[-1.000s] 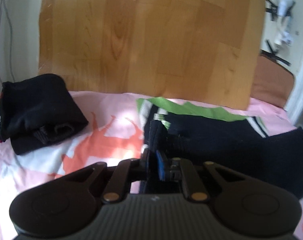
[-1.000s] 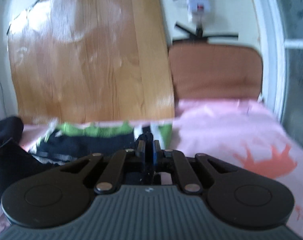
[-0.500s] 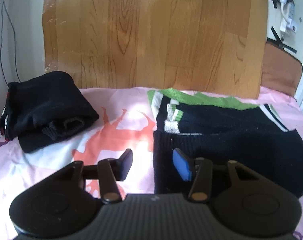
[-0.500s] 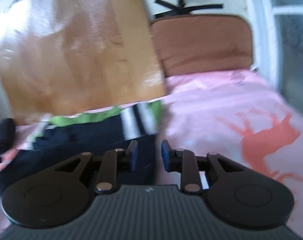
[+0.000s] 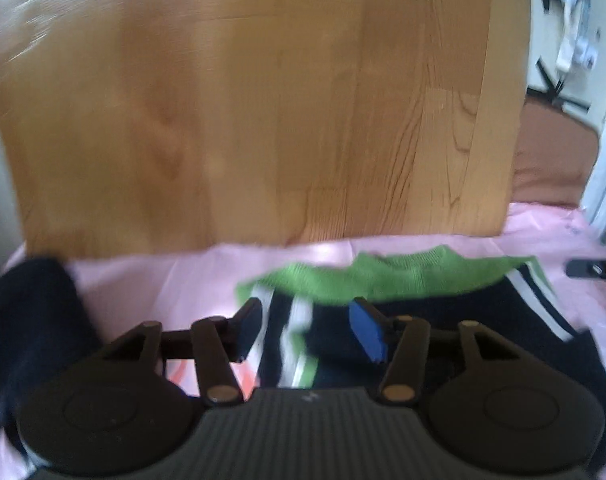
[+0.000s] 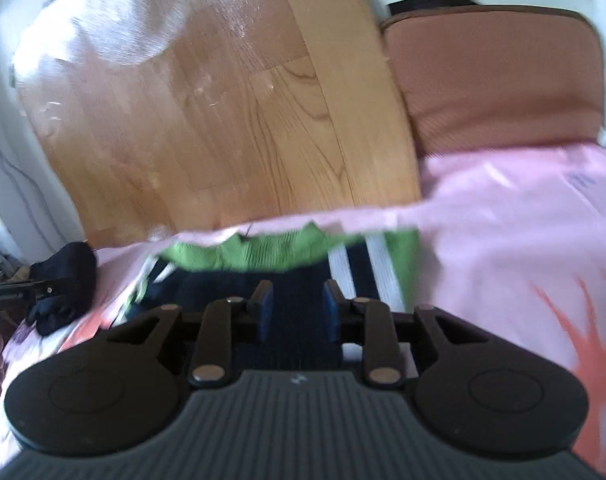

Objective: Fold small clothes
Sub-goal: 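Lift the hem with both grippers and fold it over toward the collar, then lower the hem onto the sweater and open both grippers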

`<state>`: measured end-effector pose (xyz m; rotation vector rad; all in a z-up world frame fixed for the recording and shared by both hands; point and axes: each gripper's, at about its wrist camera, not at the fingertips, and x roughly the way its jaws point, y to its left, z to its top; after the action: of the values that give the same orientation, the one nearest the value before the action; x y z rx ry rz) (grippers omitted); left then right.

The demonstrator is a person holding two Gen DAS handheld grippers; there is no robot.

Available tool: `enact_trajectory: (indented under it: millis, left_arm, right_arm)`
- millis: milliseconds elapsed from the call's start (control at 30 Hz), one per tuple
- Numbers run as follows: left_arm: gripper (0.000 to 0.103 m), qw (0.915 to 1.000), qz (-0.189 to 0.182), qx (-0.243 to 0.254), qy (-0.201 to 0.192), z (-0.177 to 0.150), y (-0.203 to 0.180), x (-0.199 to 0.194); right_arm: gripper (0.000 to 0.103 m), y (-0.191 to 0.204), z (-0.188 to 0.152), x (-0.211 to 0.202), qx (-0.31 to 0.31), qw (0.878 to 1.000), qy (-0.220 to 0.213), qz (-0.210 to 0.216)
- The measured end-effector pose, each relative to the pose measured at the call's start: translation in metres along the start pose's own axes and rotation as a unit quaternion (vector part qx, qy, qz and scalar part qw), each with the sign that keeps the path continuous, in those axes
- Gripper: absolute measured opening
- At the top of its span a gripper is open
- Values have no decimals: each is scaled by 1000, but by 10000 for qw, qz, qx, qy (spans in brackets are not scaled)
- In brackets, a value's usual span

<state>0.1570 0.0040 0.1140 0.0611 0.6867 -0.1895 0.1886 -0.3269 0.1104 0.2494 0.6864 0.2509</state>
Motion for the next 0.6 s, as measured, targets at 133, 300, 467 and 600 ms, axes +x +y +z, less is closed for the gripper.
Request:
enact_trajectory:
  millis: [133,300,467,600]
  left_arm:
    - [64,9990,170,329,240,35,-28,75]
    - [65,9953,-71,-94,960,46,-40,168]
    - [16,9936,-411,-141,1045,35,-49,192]
    - [13,9971,-349,70,672,34,-56,154]
  right_arm:
    - [54,-1,41,80,-23,9986,459,-265]
    - [62,-12,52,154,29,9946,912,-499]
    - [25,-10,39,192,-220,9910,1292,-285]
    - [13,0,35,166,-426,9940,1000,-150]
